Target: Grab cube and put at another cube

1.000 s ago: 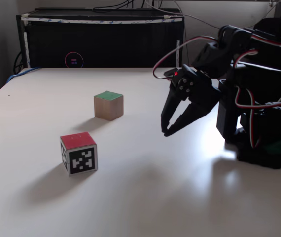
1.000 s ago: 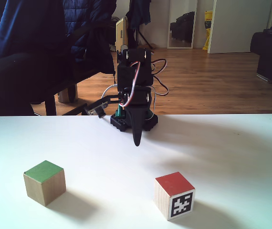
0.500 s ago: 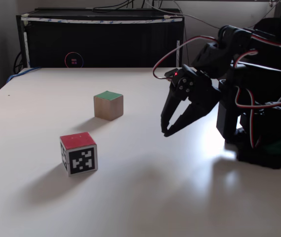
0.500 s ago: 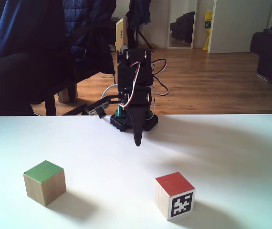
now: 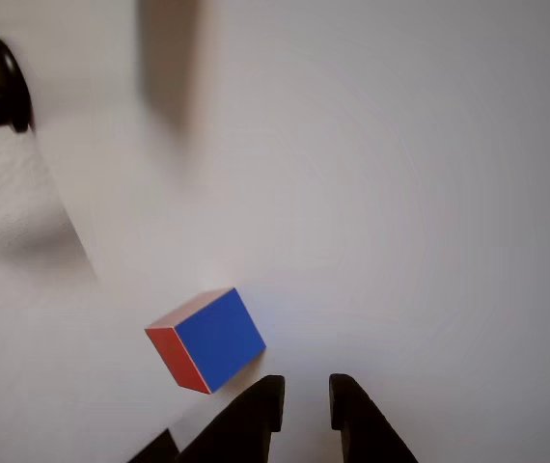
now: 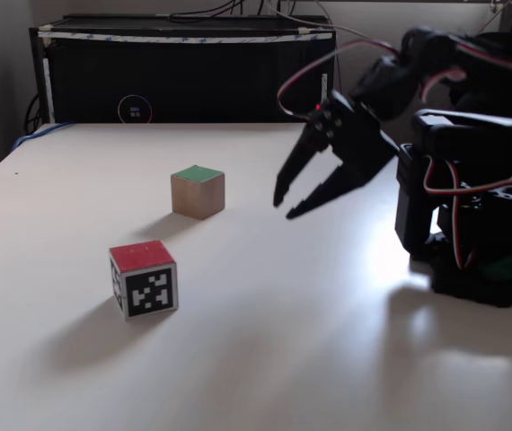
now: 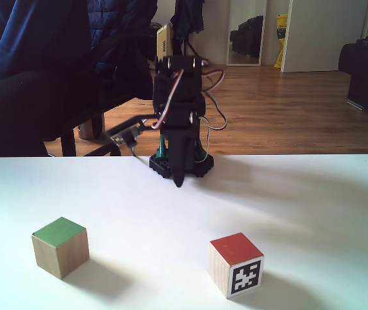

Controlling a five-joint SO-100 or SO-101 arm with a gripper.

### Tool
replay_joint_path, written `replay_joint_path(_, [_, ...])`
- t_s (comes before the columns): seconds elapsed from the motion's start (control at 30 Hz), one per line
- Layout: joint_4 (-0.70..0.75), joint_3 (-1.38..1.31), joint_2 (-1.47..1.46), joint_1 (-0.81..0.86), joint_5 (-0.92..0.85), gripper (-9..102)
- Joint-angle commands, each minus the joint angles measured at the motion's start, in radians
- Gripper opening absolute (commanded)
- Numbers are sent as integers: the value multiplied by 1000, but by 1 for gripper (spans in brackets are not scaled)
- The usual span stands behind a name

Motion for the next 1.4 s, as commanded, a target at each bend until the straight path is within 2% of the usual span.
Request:
replay_joint_path(0.0, [-61, -178, -267, 46, 18, 10])
replay_joint_path(0.13, [-71, -423, -638, 110, 28, 19])
replay_joint_path(0.27, [-54, -606, -842, 189, 20, 27])
replay_joint_path(0.43, [-17, -736, -954, 264, -12, 30])
replay_joint_path(0.7, [132, -977, -1115, 334, -48, 35])
replay_joint_path(0.97, [175, -1155, -1330, 400, -44, 44])
replay_joint_path(1.37, [202, -1348, -1582, 477, -51, 45])
